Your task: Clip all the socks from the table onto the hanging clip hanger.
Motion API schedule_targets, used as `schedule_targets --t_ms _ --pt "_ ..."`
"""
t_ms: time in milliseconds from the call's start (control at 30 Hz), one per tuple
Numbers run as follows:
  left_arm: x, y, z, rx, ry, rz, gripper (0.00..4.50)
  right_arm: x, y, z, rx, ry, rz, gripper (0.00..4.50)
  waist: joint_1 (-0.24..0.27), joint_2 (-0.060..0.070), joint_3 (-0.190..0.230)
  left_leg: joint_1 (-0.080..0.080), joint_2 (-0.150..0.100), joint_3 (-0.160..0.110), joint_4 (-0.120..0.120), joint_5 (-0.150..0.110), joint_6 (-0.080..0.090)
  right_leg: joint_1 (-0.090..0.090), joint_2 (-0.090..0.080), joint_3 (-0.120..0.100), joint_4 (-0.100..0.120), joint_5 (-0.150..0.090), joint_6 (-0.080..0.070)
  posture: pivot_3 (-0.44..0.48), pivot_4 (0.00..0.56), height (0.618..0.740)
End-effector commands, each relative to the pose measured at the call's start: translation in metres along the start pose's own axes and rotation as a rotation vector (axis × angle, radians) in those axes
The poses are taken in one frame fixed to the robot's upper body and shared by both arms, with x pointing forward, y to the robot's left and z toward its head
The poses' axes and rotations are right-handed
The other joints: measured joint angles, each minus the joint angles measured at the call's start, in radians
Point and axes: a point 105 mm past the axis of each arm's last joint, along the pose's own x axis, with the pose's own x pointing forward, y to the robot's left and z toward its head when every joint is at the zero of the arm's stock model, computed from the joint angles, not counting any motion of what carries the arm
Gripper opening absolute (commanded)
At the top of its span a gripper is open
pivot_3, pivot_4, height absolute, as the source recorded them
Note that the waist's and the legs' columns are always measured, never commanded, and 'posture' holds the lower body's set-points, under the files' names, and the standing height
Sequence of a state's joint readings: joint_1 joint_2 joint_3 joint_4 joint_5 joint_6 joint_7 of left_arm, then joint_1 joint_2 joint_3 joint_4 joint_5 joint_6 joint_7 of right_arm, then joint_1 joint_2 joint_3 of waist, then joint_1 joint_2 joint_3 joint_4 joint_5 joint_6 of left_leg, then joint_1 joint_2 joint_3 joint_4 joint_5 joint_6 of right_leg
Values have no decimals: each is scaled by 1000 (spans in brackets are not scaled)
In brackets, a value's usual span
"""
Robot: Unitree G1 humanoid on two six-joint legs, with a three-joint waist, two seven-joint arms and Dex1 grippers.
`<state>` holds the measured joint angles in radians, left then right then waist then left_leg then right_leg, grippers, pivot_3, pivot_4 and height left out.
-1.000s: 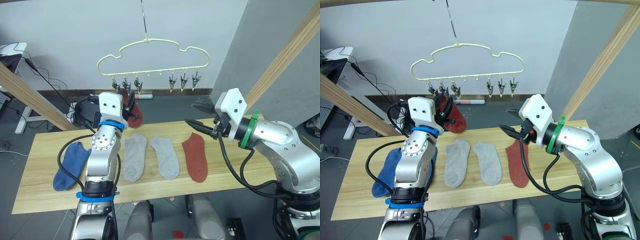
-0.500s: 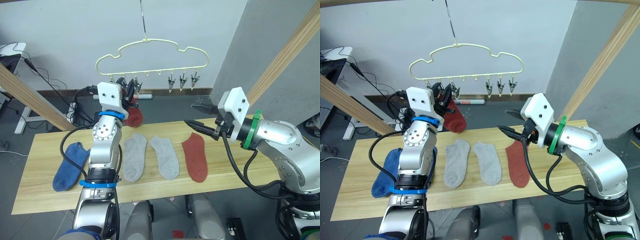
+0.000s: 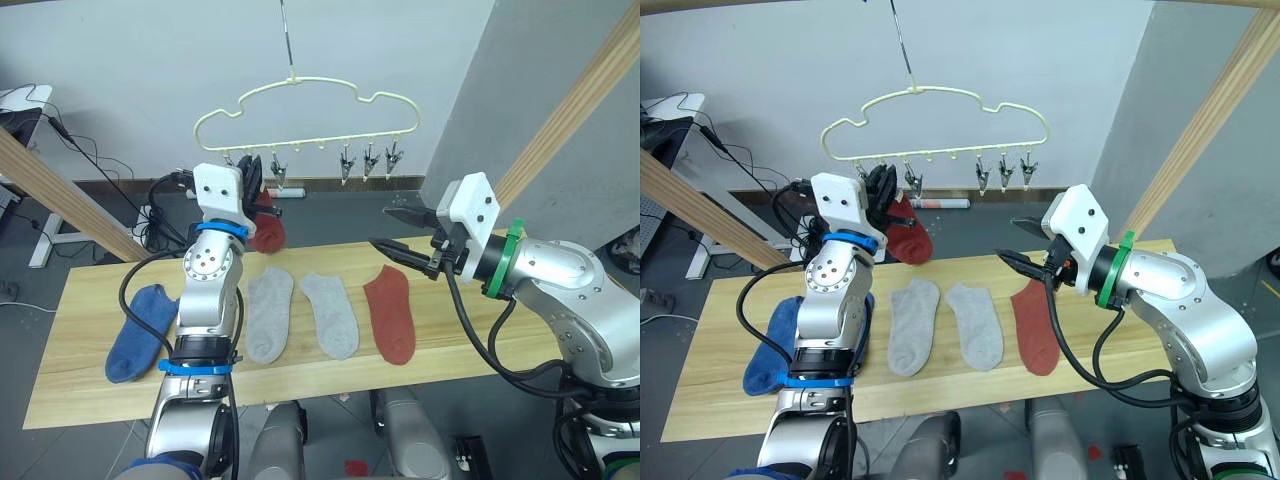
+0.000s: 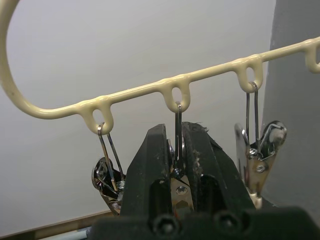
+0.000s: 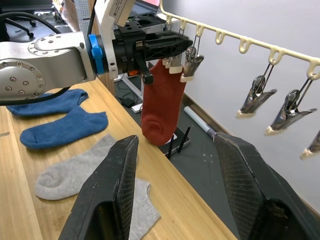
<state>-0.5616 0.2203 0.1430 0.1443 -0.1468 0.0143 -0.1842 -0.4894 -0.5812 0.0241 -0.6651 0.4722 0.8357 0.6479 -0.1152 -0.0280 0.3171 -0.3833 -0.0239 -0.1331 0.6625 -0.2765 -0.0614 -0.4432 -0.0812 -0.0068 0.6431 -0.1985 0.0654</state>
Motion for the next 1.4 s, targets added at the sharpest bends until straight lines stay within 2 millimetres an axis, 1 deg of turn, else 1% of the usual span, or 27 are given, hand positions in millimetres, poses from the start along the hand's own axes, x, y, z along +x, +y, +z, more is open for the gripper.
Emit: schedule_targets --t_ms 33,100,167,200,267,300,400,433,533,567,667,767,867,1000,1067,1133,1233,1400 --pt "-1 3 19 20 -65 7 101 0 3 8 -39 -23 -3 2505 0 0 0 0 0 0 0 0 0 0 0 0 0 0 0 -249 323 740" --pt "-2 3 20 21 -65 2 101 2 -3 -4 -38 32 -58 2505 0 0 0 0 0 0 0 0 0 0 0 0 0 0 0 -248 322 740" --pt "-3 2 21 29 -60 -9 101 4 -10 -23 -28 99 -133 2505 0 0 0 0 0 0 0 0 0 0 0 0 0 0 0 -244 324 740" --pt "-3 2 22 34 -58 -16 101 4 -13 -36 -23 136 -179 2674 0 0 0 0 0 0 0 0 0 0 0 0 0 0 0 -244 324 740" --pt "-4 1 23 36 -53 -29 101 7 -13 -59 -2 181 -241 3076 1 0 0 0 0 0 0 0 0 0 0 0 0 0 0 -241 324 740" --pt "-5 1 23 37 -52 -37 101 9 -12 -70 3 203 -259 3453 1 0 0 0 0 0 0 0 0 0 0 0 0 0 0 -235 325 740" --pt "-5 0 25 39 -48 -52 101 13 -8 -85 -2 228 -281 4362 1 0 0 -1 0 0 -1 0 0 -1 0 0 0 0 0 -230 326 740" --pt "-5 -2 26 36 -45 -68 101 19 -5 -101 5 258 -290 4500 -1 0 0 -1 0 0 -1 0 0 -1 0 1 0 0 0 -230 326 740" --pt "-6 -6 28 25 -39 -103 101 30 1 -136 14 312 -313 4500 -2 0 1 0 1 0 -1 0 0 -1 0 0 0 0 0 -230 326 740" --pt "-5 -6 28 21 -37 -110 101 33 1 -144 16 317 -319 4500 -2 0 1 0 1 0 -1 0 0 -1 1 0 0 0 0 -213 326 740" --pt "-5 -7 30 8 -30 -131 101 38 2 -168 26 346 -313 4500 0 0 2 0 1 0 -1 0 0 -1 1 0 0 0 0 -213 326 740" --pt "-5 -6 33 -1 -23 -156 101 40 4 -189 40 385 -287 4500 0 0 2 0 1 1 -1 0 0 -1 1 1 -1 0 0 -193 326 740" --pt "-5 -5 34 -6 -12 -169 101 41 4 -206 108 423 -292 4500 0 0 2 0 1 0 -1 0 0 -1 1 1 0 0 0 -189 326 740" --pt "-7 -3 33 -7 4 -183 101 42 9 -222 212 484 -295 4500 0 -1 2 0 2 0 -1 0 0 -1 2 1 0 0 0 -177 325 740" --pt "-7 -2 32 -8 16 -192 101 43 11 -227 258 507 -301 4500 1 -1 2 1 2 0 -1 0 0 -1 2 1 0 0 0 -175 324 740" --pt "-7 -1 32 -9 25 -197 101 43 12 -230 269 524 -303 4500 1 -1 2 1 2 0 -1 0 0 0 2 1 0 0 0 -173 325 740" --pt "-7 1 33 -10 33 -205 101 42 13 -234 274 546 -312 3892 1 -1 2 1 2 0 -1 0 0 0 2 2 0 0 0 -171 324 740" --pt "-7 3 34 -16 43 -222 101 41 14 -235 269 551 -318 2165 2 0 2 2 2 0 -1 0 0 0 2 2 0 0 0 -173 325 740"
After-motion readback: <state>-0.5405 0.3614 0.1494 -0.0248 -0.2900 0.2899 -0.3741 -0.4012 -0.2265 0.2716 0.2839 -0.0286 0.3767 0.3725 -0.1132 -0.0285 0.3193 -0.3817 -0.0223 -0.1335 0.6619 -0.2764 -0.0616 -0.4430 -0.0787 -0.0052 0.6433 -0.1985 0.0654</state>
